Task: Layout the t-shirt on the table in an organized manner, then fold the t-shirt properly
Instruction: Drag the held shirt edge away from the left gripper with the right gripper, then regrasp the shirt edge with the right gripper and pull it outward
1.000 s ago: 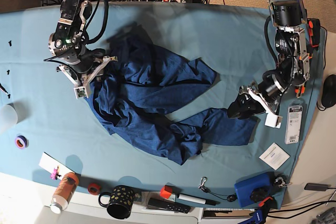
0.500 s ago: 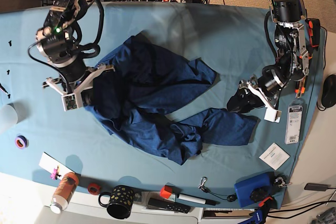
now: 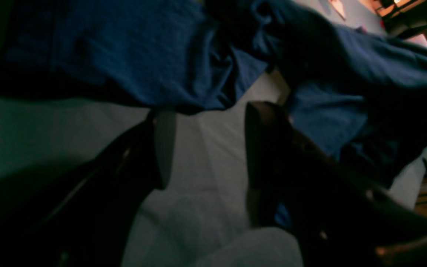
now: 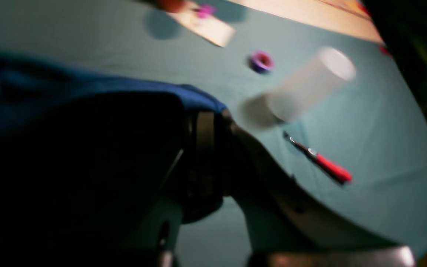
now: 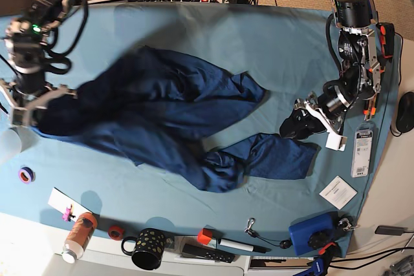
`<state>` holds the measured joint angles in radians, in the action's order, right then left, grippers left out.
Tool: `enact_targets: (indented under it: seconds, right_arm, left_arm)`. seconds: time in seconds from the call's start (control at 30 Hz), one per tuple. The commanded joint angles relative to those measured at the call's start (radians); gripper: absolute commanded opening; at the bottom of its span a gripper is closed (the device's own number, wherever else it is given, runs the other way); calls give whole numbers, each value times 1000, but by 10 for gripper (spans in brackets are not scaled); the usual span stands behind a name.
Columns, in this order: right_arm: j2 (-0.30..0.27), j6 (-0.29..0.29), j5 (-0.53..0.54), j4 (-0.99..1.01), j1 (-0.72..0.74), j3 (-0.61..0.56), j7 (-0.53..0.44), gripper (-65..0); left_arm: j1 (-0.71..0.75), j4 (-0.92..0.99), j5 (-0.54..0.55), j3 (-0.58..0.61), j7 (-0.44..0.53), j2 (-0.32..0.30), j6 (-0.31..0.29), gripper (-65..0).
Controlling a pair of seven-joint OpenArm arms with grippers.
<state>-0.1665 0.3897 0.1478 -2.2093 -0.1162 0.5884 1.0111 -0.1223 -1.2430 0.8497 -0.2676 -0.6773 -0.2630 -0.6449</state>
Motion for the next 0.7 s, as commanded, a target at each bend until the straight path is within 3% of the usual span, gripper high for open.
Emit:
enact_targets:
  seconds: [0.0,0.07,0.1,0.27,0.4,0.5,0.67]
  right_arm:
    - [-14,10,27,14,4,30,-19,-489]
    - [-14,64,73,71,6,85,-19,-364]
    - [-14,81,104,101,5,107,-16,-341]
    - [-16,171,297,225,5,138,89,-340]
    - [-13,308,582,244,-9,137,199,-340]
    - [-13,308,712,244,-9,137,259,-340]
    - [-31,308,719,244,-12,77,282,-340]
  left_arm:
    - [-19,-16,26,-3,23,-8,-11,-359]
    - [-19,-16,26,-3,23,-8,-11,-359]
    - [-19,-16,26,-3,23,-8,-11,-359]
    - [-19,-16,34,-3,23,5,-11,-359]
    - [-19,-16,34,-3,23,37,-11,-359]
    - [-19,-16,34,-3,20,62,-11,-359]
    - [-19,-16,34,-3,21,86,-12,-359]
